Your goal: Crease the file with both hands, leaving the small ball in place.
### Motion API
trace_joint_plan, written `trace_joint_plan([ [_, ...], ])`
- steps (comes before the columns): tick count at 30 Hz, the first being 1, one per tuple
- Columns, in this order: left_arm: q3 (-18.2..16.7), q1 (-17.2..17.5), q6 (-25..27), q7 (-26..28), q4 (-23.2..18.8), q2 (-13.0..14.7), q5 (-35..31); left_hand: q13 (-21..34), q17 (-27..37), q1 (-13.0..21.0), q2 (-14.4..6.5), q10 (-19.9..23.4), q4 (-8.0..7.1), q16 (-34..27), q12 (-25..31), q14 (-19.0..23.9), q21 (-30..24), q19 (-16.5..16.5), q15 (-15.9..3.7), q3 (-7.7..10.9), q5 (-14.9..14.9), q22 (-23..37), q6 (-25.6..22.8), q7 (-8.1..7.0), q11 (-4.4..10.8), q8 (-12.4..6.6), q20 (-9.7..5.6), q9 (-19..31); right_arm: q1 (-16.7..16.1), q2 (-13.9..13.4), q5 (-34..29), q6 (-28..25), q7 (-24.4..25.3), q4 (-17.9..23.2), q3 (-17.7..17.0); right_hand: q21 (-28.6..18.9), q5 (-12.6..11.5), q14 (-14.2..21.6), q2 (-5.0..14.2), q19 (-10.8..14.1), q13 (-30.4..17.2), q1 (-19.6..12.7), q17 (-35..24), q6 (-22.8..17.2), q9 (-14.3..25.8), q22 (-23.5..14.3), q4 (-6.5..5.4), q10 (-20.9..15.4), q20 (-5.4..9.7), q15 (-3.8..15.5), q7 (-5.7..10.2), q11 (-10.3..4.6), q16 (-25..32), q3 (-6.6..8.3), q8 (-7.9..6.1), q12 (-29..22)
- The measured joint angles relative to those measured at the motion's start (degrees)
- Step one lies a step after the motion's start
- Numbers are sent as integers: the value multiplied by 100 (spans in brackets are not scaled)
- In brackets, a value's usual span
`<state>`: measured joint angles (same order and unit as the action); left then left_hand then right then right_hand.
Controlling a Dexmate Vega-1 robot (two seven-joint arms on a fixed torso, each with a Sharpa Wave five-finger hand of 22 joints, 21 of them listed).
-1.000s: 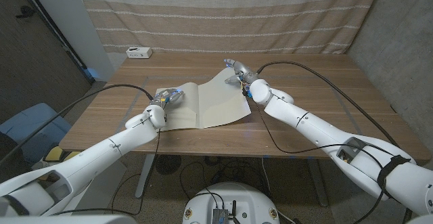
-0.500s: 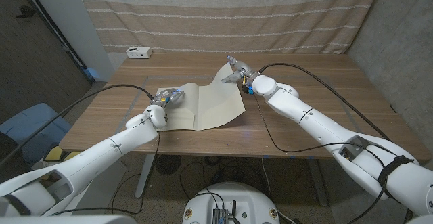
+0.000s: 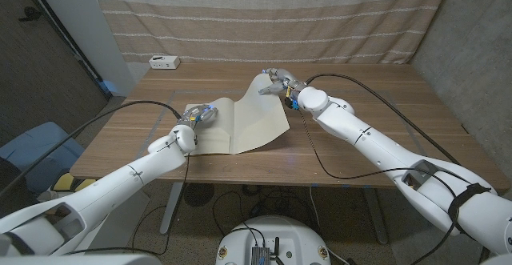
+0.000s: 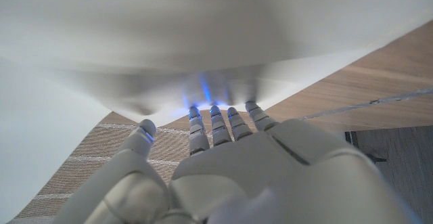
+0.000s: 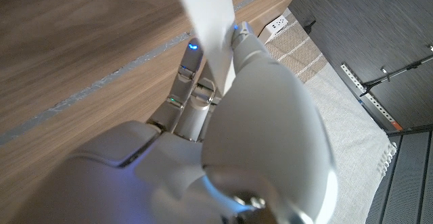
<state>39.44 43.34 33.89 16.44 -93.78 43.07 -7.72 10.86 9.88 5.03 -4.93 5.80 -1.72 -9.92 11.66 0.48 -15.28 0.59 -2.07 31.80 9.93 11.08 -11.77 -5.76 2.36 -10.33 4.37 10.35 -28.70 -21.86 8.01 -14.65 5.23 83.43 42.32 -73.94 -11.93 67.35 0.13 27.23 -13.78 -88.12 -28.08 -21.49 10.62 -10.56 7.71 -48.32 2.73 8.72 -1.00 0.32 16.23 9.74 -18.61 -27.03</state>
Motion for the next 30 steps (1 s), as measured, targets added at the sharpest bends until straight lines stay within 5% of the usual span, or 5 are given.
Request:
trace_joint_plan([
  [6, -15, 37, -7, 23, -30, 14, 4, 0, 0, 0, 0, 0, 0, 0, 0, -24, 5, 0, 24, 0, 0, 0, 0, 0, 0, 0, 0, 1, -68, 23, 75, -359, 256, 292, -60, -179, 49, 330, 446, -60, -105, 355, -44, -650, -6, 45, -246, -970, -7, -330, -24, -63, 273, 54, 140, -498],
  [15, -31, 85, -32, 33, -79, 49, 11, 0, -21, 0, 0, 0, 0, 0, 0, -23, 38, -2, 24, 0, 0, 0, 20, -20, 0, 0, 3, 2, -21, 159, 297, -1114, 494, 606, -108, -490, 114, 546, 721, 378, 117, 637, -103, -718, -24, 27, -333, -1233, 9, -339, -12, -41, 171, 80, 421, -560],
  [18, -38, 96, -32, 33, -87, 59, 11, 0, -29, 0, 0, 22, 0, -29, 0, 33, 16, 18, 14, 0, 0, 0, 20, -20, 6, 0, -17, 2, -21, 159, 524, -1350, 484, 606, -108, -632, 135, 718, 743, 572, 177, 745, -43, -769, -24, 2, -337, -1233, 21, -292, -63, -41, 222, 83, 472, -560],
  [22, -43, 99, -46, 27, -90, 68, 18, 0, -29, 0, 0, 99, 0, -29, 23, 85, 0, 28, 19, 0, 0, 0, -19, 18, 6, 0, -27, 2, 83, 340, 1005, -1585, 371, 571, -289, -694, 144, 1334, 795, 699, 212, 800, 8, -768, -24, 9, -324, -1233, 53, 225, -110, -41, 307, 124, 521, -507],
  [30, -52, 92, -122, -31, -41, 72, 47, 0, -29, 0, 0, 176, 0, -29, 50, 166, -24, 58, 2, 0, 24, 0, -23, 22, 10, 0, -57, 2, 190, 775, 1937, -1675, 232, -17, -784, -727, 142, 1360, 808, 759, 254, 845, 215, -768, -24, 45, -333, -1233, 33, 299, -148, -41, 245, 196, 580, -403],
])
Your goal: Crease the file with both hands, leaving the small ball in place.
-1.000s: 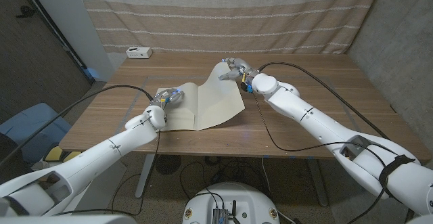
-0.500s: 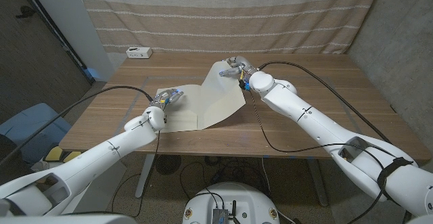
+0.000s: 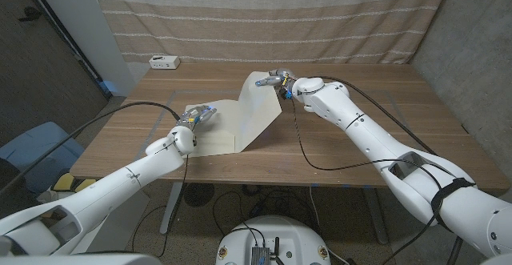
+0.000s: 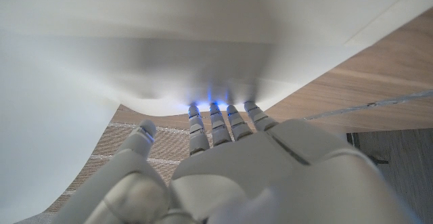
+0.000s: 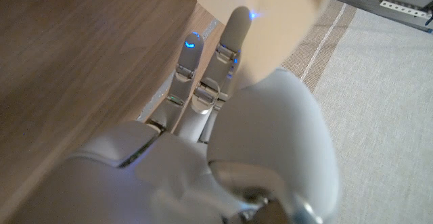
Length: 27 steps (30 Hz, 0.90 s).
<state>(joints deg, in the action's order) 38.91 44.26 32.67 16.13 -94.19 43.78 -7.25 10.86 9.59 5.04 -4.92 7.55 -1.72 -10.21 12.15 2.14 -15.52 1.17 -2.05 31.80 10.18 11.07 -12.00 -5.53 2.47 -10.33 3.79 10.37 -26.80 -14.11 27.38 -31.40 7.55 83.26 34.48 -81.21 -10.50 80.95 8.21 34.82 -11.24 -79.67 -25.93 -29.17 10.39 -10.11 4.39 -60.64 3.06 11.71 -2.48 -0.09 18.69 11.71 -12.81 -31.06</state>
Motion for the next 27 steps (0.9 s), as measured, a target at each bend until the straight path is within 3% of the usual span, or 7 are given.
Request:
trace_joint_plan([
  [5, -2, -23, -51, -15, 64, -5, 9, 0, 0, 0, 0, 0, 0, 0, 0, 0, 0, 0, 0, 0, 0, 0, 0, 0, 0, 0, 0, 0, 22, 148, 392, 0, -33, -253, -180, 14, -15, -85, -7, 31, 36, 130, 261, 329, 16, 52, -19, 0, 32, -43, 32, 0, -112, 66, 189, 116],
  [10, -2, -33, -103, -27, 84, -9, 13, 0, 1, 0, 0, 0, 0, 0, 0, 0, 0, 0, 0, 0, 0, 0, 0, 0, 0, 0, 0, 0, 35, 295, 709, 20, -79, -520, -365, 122, -19, -207, -11, 31, 76, 258, 481, 599, 17, 76, -21, -110, 32, -124, -40, 9, -227, 163, 226, 250],
  [11, 3, -70, -110, -29, 158, -28, 13, 0, 0, 0, 0, 0, 0, 0, 0, 0, 0, 0, 0, 0, 0, 0, 0, 0, 0, 0, 0, 0, 38, 334, 1218, 115, -221, -610, -410, 169, -48, -229, -7, 31, 76, 351, 541, 637, 16, 79, -52, -110, 32, -128, -79, 9, -274, 191, 226, 299],
  [14, 8, -85, -133, -35, 184, -36, 14, 0, 1, 0, 0, 0, 0, 0, 0, 0, 1, 0, 0, 0, 0, 0, 0, 0, 0, 0, 0, 0, 49, 377, 1376, 168, -303, -718, -459, 346, -113, -402, 91, 63, 32, 891, 752, 803, 16, 79, -347, -54, 22, -277, -182, 257, -419, 185, 226, 481],
  [17, 17, -109, -156, -44, 227, -51, 13, 0, 1, 0, 0, 0, 0, 0, 0, 0, 1, 0, 0, 0, -1, 0, 0, 0, 0, 0, 0, 0, 60, 431, 1668, 300, -539, -925, -520, 591, -127, -728, 100, 202, 31, 1530, 919, 949, 16, 105, -676, 268, -96, -632, -284, 503, -606, 107, 226, 751],
  [23, 35, -147, -179, -60, 282, -73, 4, 0, 1, 0, 0, 0, 0, 0, 0, 0, 6, -1, 0, 0, -1, 0, 0, 0, 0, 0, 1, 0, 106, 495, 2014, 584, -1081, -1295, -546, 1187, -131, -1508, -97, 468, 24, 2808, 1045, 1358, 0, 105, -1232, 860, -602, -1323, -324, 932, -734, -189, 226, 1178],
  [27, 47, -171, -180, -71, 307, -89, -2, 0, 1, 0, 0, 0, 0, 0, 0, 0, 7, -1, 0, 0, -1, 0, 0, 0, 0, 0, 1, 0, 169, 542, 2227, 749, -1548, -1595, -553, 1732, -70, -2084, -74, 335, 16, 3712, 1075, 1611, 14, 105, -1402, 1277, -893, -1751, -346, 1210, -738, -373, 226, 1445],
])
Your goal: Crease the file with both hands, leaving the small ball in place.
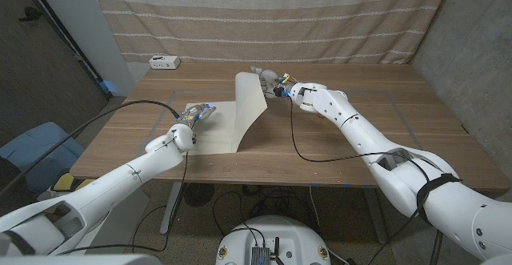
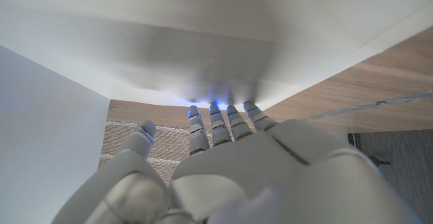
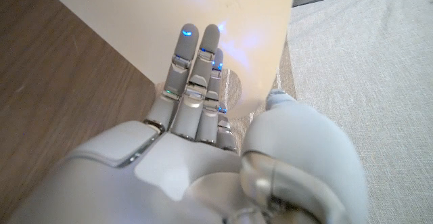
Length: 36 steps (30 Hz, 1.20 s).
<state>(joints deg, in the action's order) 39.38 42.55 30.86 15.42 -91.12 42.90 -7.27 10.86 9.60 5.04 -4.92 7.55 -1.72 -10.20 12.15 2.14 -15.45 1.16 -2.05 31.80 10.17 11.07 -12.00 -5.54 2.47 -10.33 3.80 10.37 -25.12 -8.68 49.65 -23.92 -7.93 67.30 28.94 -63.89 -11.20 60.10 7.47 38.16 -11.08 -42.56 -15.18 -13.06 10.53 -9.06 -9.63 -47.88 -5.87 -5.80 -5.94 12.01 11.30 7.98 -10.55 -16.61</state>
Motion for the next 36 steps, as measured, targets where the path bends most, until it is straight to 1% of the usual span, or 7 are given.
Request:
trace_joint_plan([
  [5, 20, -31, 0, -21, 26, -18, -9, 0, 0, 0, 0, 0, 0, 0, 0, 0, 22, 1, 0, 0, 0, 0, 21, 21, 0, 0, -1, 0, 128, 61, 183, 176, -674, -471, 12, 682, 83, -700, -57, -247, -27, 1105, 30, 246, 2, -12, -14, 487, -247, -297, 55, 48, 0, -358, 0, 299],
  [8, 20, -31, 0, -33, 26, -18, -15, 0, 0, 0, 0, 0, 0, 0, 0, 0, 35, 31, 0, 0, 0, 0, 31, 31, 0, 0, -31, 0, 200, 99, 183, 176, -674, -724, 36, 1007, 83, -1054, -133, -375, -26, 1635, 56, 326, 2, -16, -6, 709, -342, -385, 134, 51, -35, -568, 0, 413],
  [9, 36, -60, 0, -40, 54, -36, -18, 0, 0, 0, 0, 0, 0, 0, 0, 0, 38, 32, 0, 0, 0, 0, 31, 31, 0, 0, -32, 0, 252, 125, 251, 352, -1249, -870, 53, 1079, 70, -1143, -152, -423, -26, 1750, 55, 339, 2, -16, -5, 761, -333, -395, 147, 54, -35, -619, 0, 432],
  [17, 63, -104, -34, -68, 97, -68, -28, 0, 1, 0, 0, 0, 0, 0, 0, 0, 21, 55, 0, 0, 0, -1, 31, 30, 0, 0, -55, 0, 531, 342, 227, 993, -2476, -1798, 105, 1354, -5, -1443, -195, -564, -26, 2137, 82, 388, 2, -16, 13, 946, -294, -340, 196, 35, -35, -774, 0, 496],
  [25, -47, -30, -194, -8, 75, -73, 99, 0, 1, 0, 0, 99, 0, 0, 0, 127, -62, 125, -1, 0, 0, 0, -33, 50, 15, -28, -125, 0, 698, 476, -50, 1637, -3172, -2365, 188, 1453, -6, -1531, -76, -594, -26, 2253, 82, 408, -14, -43, 15, 1014, -263, -329, 216, 27, -35, -772, 0, 518],
  [29, -108, 21, -238, 20, 38, -64, 162, 0, 1, 0, 0, 99, -21, 0, 0, 142, -67, 126, -1, 22, -1, 0, -33, 50, 15, -28, -126, 0, 795, 564, -214, 1971, -3484, -2625, 221, 1475, -50, -1556, 56, -561, -26, 2187, 108, 408, -14, -43, 89, 1014, -230, -293, 216, 27, 0, -698, 0, 518],
  [36, -197, 94, -305, 74, -17, -46, 257, 0, 2, 0, 0, 129, 1, 0, 0, 142, -69, 154, -1, 48, -1, 1, -53, 70, -15, -28, -153, 0, 1095, 843, -417, 2504, -4130, -3407, 232, 1604, -94, -1334, 309, -335, -10, 1934, 196, 301, -14, -42, 246, 887, -5, -74, 30, 28, 144, -330, -46, 494],
])
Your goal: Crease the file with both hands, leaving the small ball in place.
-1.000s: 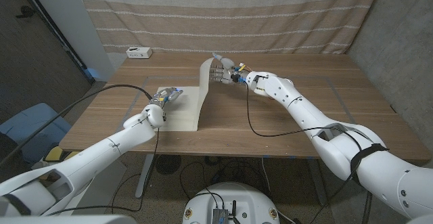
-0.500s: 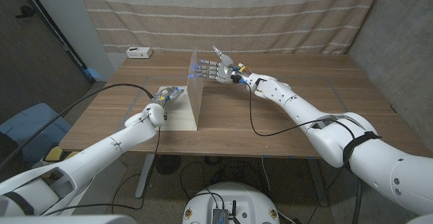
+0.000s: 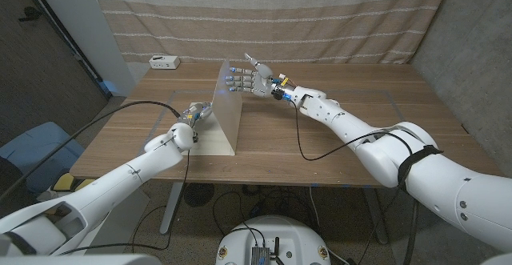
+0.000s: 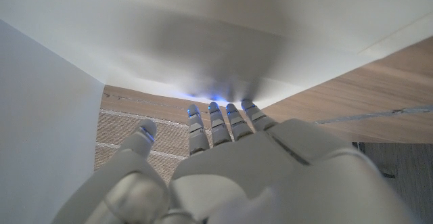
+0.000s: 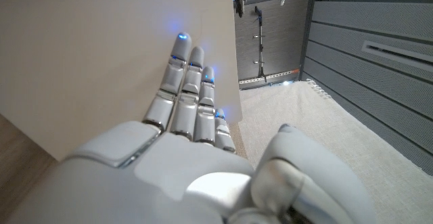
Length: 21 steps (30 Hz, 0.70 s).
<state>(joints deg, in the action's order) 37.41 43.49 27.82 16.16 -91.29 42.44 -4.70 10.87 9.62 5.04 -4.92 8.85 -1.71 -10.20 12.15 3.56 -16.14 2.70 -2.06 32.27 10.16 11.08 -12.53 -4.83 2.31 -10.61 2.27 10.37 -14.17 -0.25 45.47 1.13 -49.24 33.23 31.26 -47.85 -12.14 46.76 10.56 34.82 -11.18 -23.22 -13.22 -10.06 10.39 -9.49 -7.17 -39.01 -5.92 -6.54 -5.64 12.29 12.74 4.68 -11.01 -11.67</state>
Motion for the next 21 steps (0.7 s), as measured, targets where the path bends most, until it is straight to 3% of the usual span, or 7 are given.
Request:
trace_joint_plan([
  [6, -69, 59, -27, 36, -52, 26, 71, 0, 0, 0, 0, 0, 0, 0, 0, 0, -1, 1, 0, 0, 0, 0, 0, 0, 0, 0, 0, 0, 224, 209, -203, 377, -324, -626, -10, 183, 0, 2, 57, 40, 0, -170, 46, -460, 0, 0, 52, -52, 37, 11, 16, -11, 22, 354, -88, 0],
  [10, -113, 102, -93, 79, -70, 40, 129, 0, 0, 0, 0, 2, 0, 0, 0, 67, -1, 5, 0, 0, 0, 0, 0, 0, -2, 0, 3, 0, 353, 274, -413, 635, -455, -851, 86, 443, 0, -371, 61, -270, 0, -231, 47, -573, 0, 0, 49, 81, -82, -73, 135, -71, -46, 649, -86, 45],
  [13, -224, 199, -218, 137, -100, 58, 215, 0, 0, 0, 0, 132, -10, -46, 39, 210, -26, 80, 2, 28, 0, 0, -96, 92, -35, -22, 4, 0, 436, 284, -768, 1002, -552, -952, 218, 617, 0, -603, 61, -466, -1, -231, 34, -613, 1, 1, 13, 220, -179, -126, 334, -114, -94, 785, -63, 67],
  [17, -329, 284, -510, 239, -119, 64, 413, 0, 0, 23, -23, 330, 14, -65, 85, 416, -113, 550, 22, 56, 0, 0, -256, 174, -91, -44, 383, 0, 496, 271, -926, 1176, -564, -985, 364, 739, 30, -784, 34, -596, -1, -203, 23, -784, 1, 1, -24, 334, -268, -128, 534, -187, -94, 854, -66, 68],
  [21, -695, 560, -875, 317, -205, 80, 717, 0, 0, 45, -46, 541, 58, -83, 128, 631, -166, 776, 72, 100, 0, -7, -409, 265, -178, -64, 502, 0, 525, 193, -1387, 1672, -559, -911, 552, 869, 52, -988, -46, -670, -1, -123, 2, -1194, 1, 1, -49, 437, -342, -103, 549, -247, -94, 894, -133, 68],
])
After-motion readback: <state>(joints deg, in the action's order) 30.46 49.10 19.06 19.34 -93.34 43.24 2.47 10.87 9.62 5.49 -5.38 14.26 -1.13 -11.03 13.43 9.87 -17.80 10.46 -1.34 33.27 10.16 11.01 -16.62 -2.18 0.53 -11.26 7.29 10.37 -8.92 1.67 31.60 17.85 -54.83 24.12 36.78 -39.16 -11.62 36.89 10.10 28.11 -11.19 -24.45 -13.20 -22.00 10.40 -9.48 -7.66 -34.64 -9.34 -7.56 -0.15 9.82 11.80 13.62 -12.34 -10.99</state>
